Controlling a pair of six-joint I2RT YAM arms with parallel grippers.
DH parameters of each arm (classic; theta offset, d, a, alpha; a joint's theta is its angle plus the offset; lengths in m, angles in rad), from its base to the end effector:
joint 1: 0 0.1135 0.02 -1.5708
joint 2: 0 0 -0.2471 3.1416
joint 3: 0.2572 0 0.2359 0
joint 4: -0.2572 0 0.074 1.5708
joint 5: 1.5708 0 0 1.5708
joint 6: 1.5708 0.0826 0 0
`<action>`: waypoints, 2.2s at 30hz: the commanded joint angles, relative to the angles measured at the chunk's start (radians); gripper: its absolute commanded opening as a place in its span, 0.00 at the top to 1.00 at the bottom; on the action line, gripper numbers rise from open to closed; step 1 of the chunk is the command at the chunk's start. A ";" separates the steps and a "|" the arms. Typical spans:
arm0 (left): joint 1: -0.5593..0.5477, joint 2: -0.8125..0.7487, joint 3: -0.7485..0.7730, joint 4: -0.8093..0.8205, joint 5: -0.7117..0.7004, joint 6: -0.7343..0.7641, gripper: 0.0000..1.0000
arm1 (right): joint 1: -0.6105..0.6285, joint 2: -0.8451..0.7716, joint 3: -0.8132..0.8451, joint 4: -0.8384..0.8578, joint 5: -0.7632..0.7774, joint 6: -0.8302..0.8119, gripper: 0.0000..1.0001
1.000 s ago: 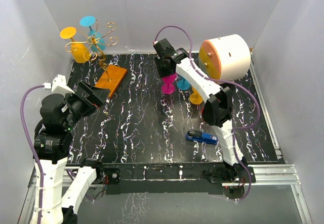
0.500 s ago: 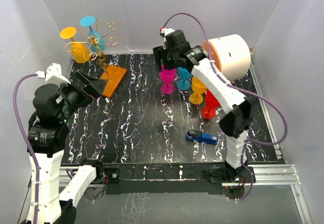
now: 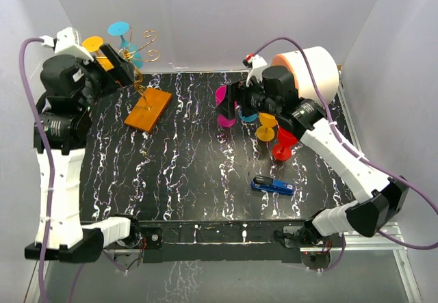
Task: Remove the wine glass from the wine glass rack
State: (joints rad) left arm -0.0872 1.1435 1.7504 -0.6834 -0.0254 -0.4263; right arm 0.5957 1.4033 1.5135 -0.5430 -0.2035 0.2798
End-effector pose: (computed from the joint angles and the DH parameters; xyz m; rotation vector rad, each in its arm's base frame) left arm 0.2262 -0.0177 0.5058 -0.2994 1.6331 -0.3701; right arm 0.2717 0.2043 0.3769 -0.4597 2.0259 0.7537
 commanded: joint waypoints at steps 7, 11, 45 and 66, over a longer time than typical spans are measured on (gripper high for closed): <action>0.004 0.289 0.281 -0.033 -0.252 0.215 0.01 | 0.004 -0.161 -0.191 0.139 -0.118 0.064 0.13; 0.007 0.413 0.394 -0.029 -0.389 0.285 0.01 | 0.004 -0.196 -0.221 0.116 -0.124 0.067 0.13; 0.313 0.808 0.644 0.078 -0.047 0.270 0.01 | 0.003 -0.236 -0.281 0.161 0.004 -0.024 0.04; 0.313 0.910 0.679 0.124 -0.002 0.294 0.01 | 0.003 -0.194 -0.293 0.193 -0.001 -0.021 0.04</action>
State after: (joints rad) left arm 0.2207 2.0594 2.3829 -0.5835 -0.0399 -0.1417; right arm 0.5957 1.2072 1.2266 -0.4175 -0.2115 0.2646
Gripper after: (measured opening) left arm 0.985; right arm 0.961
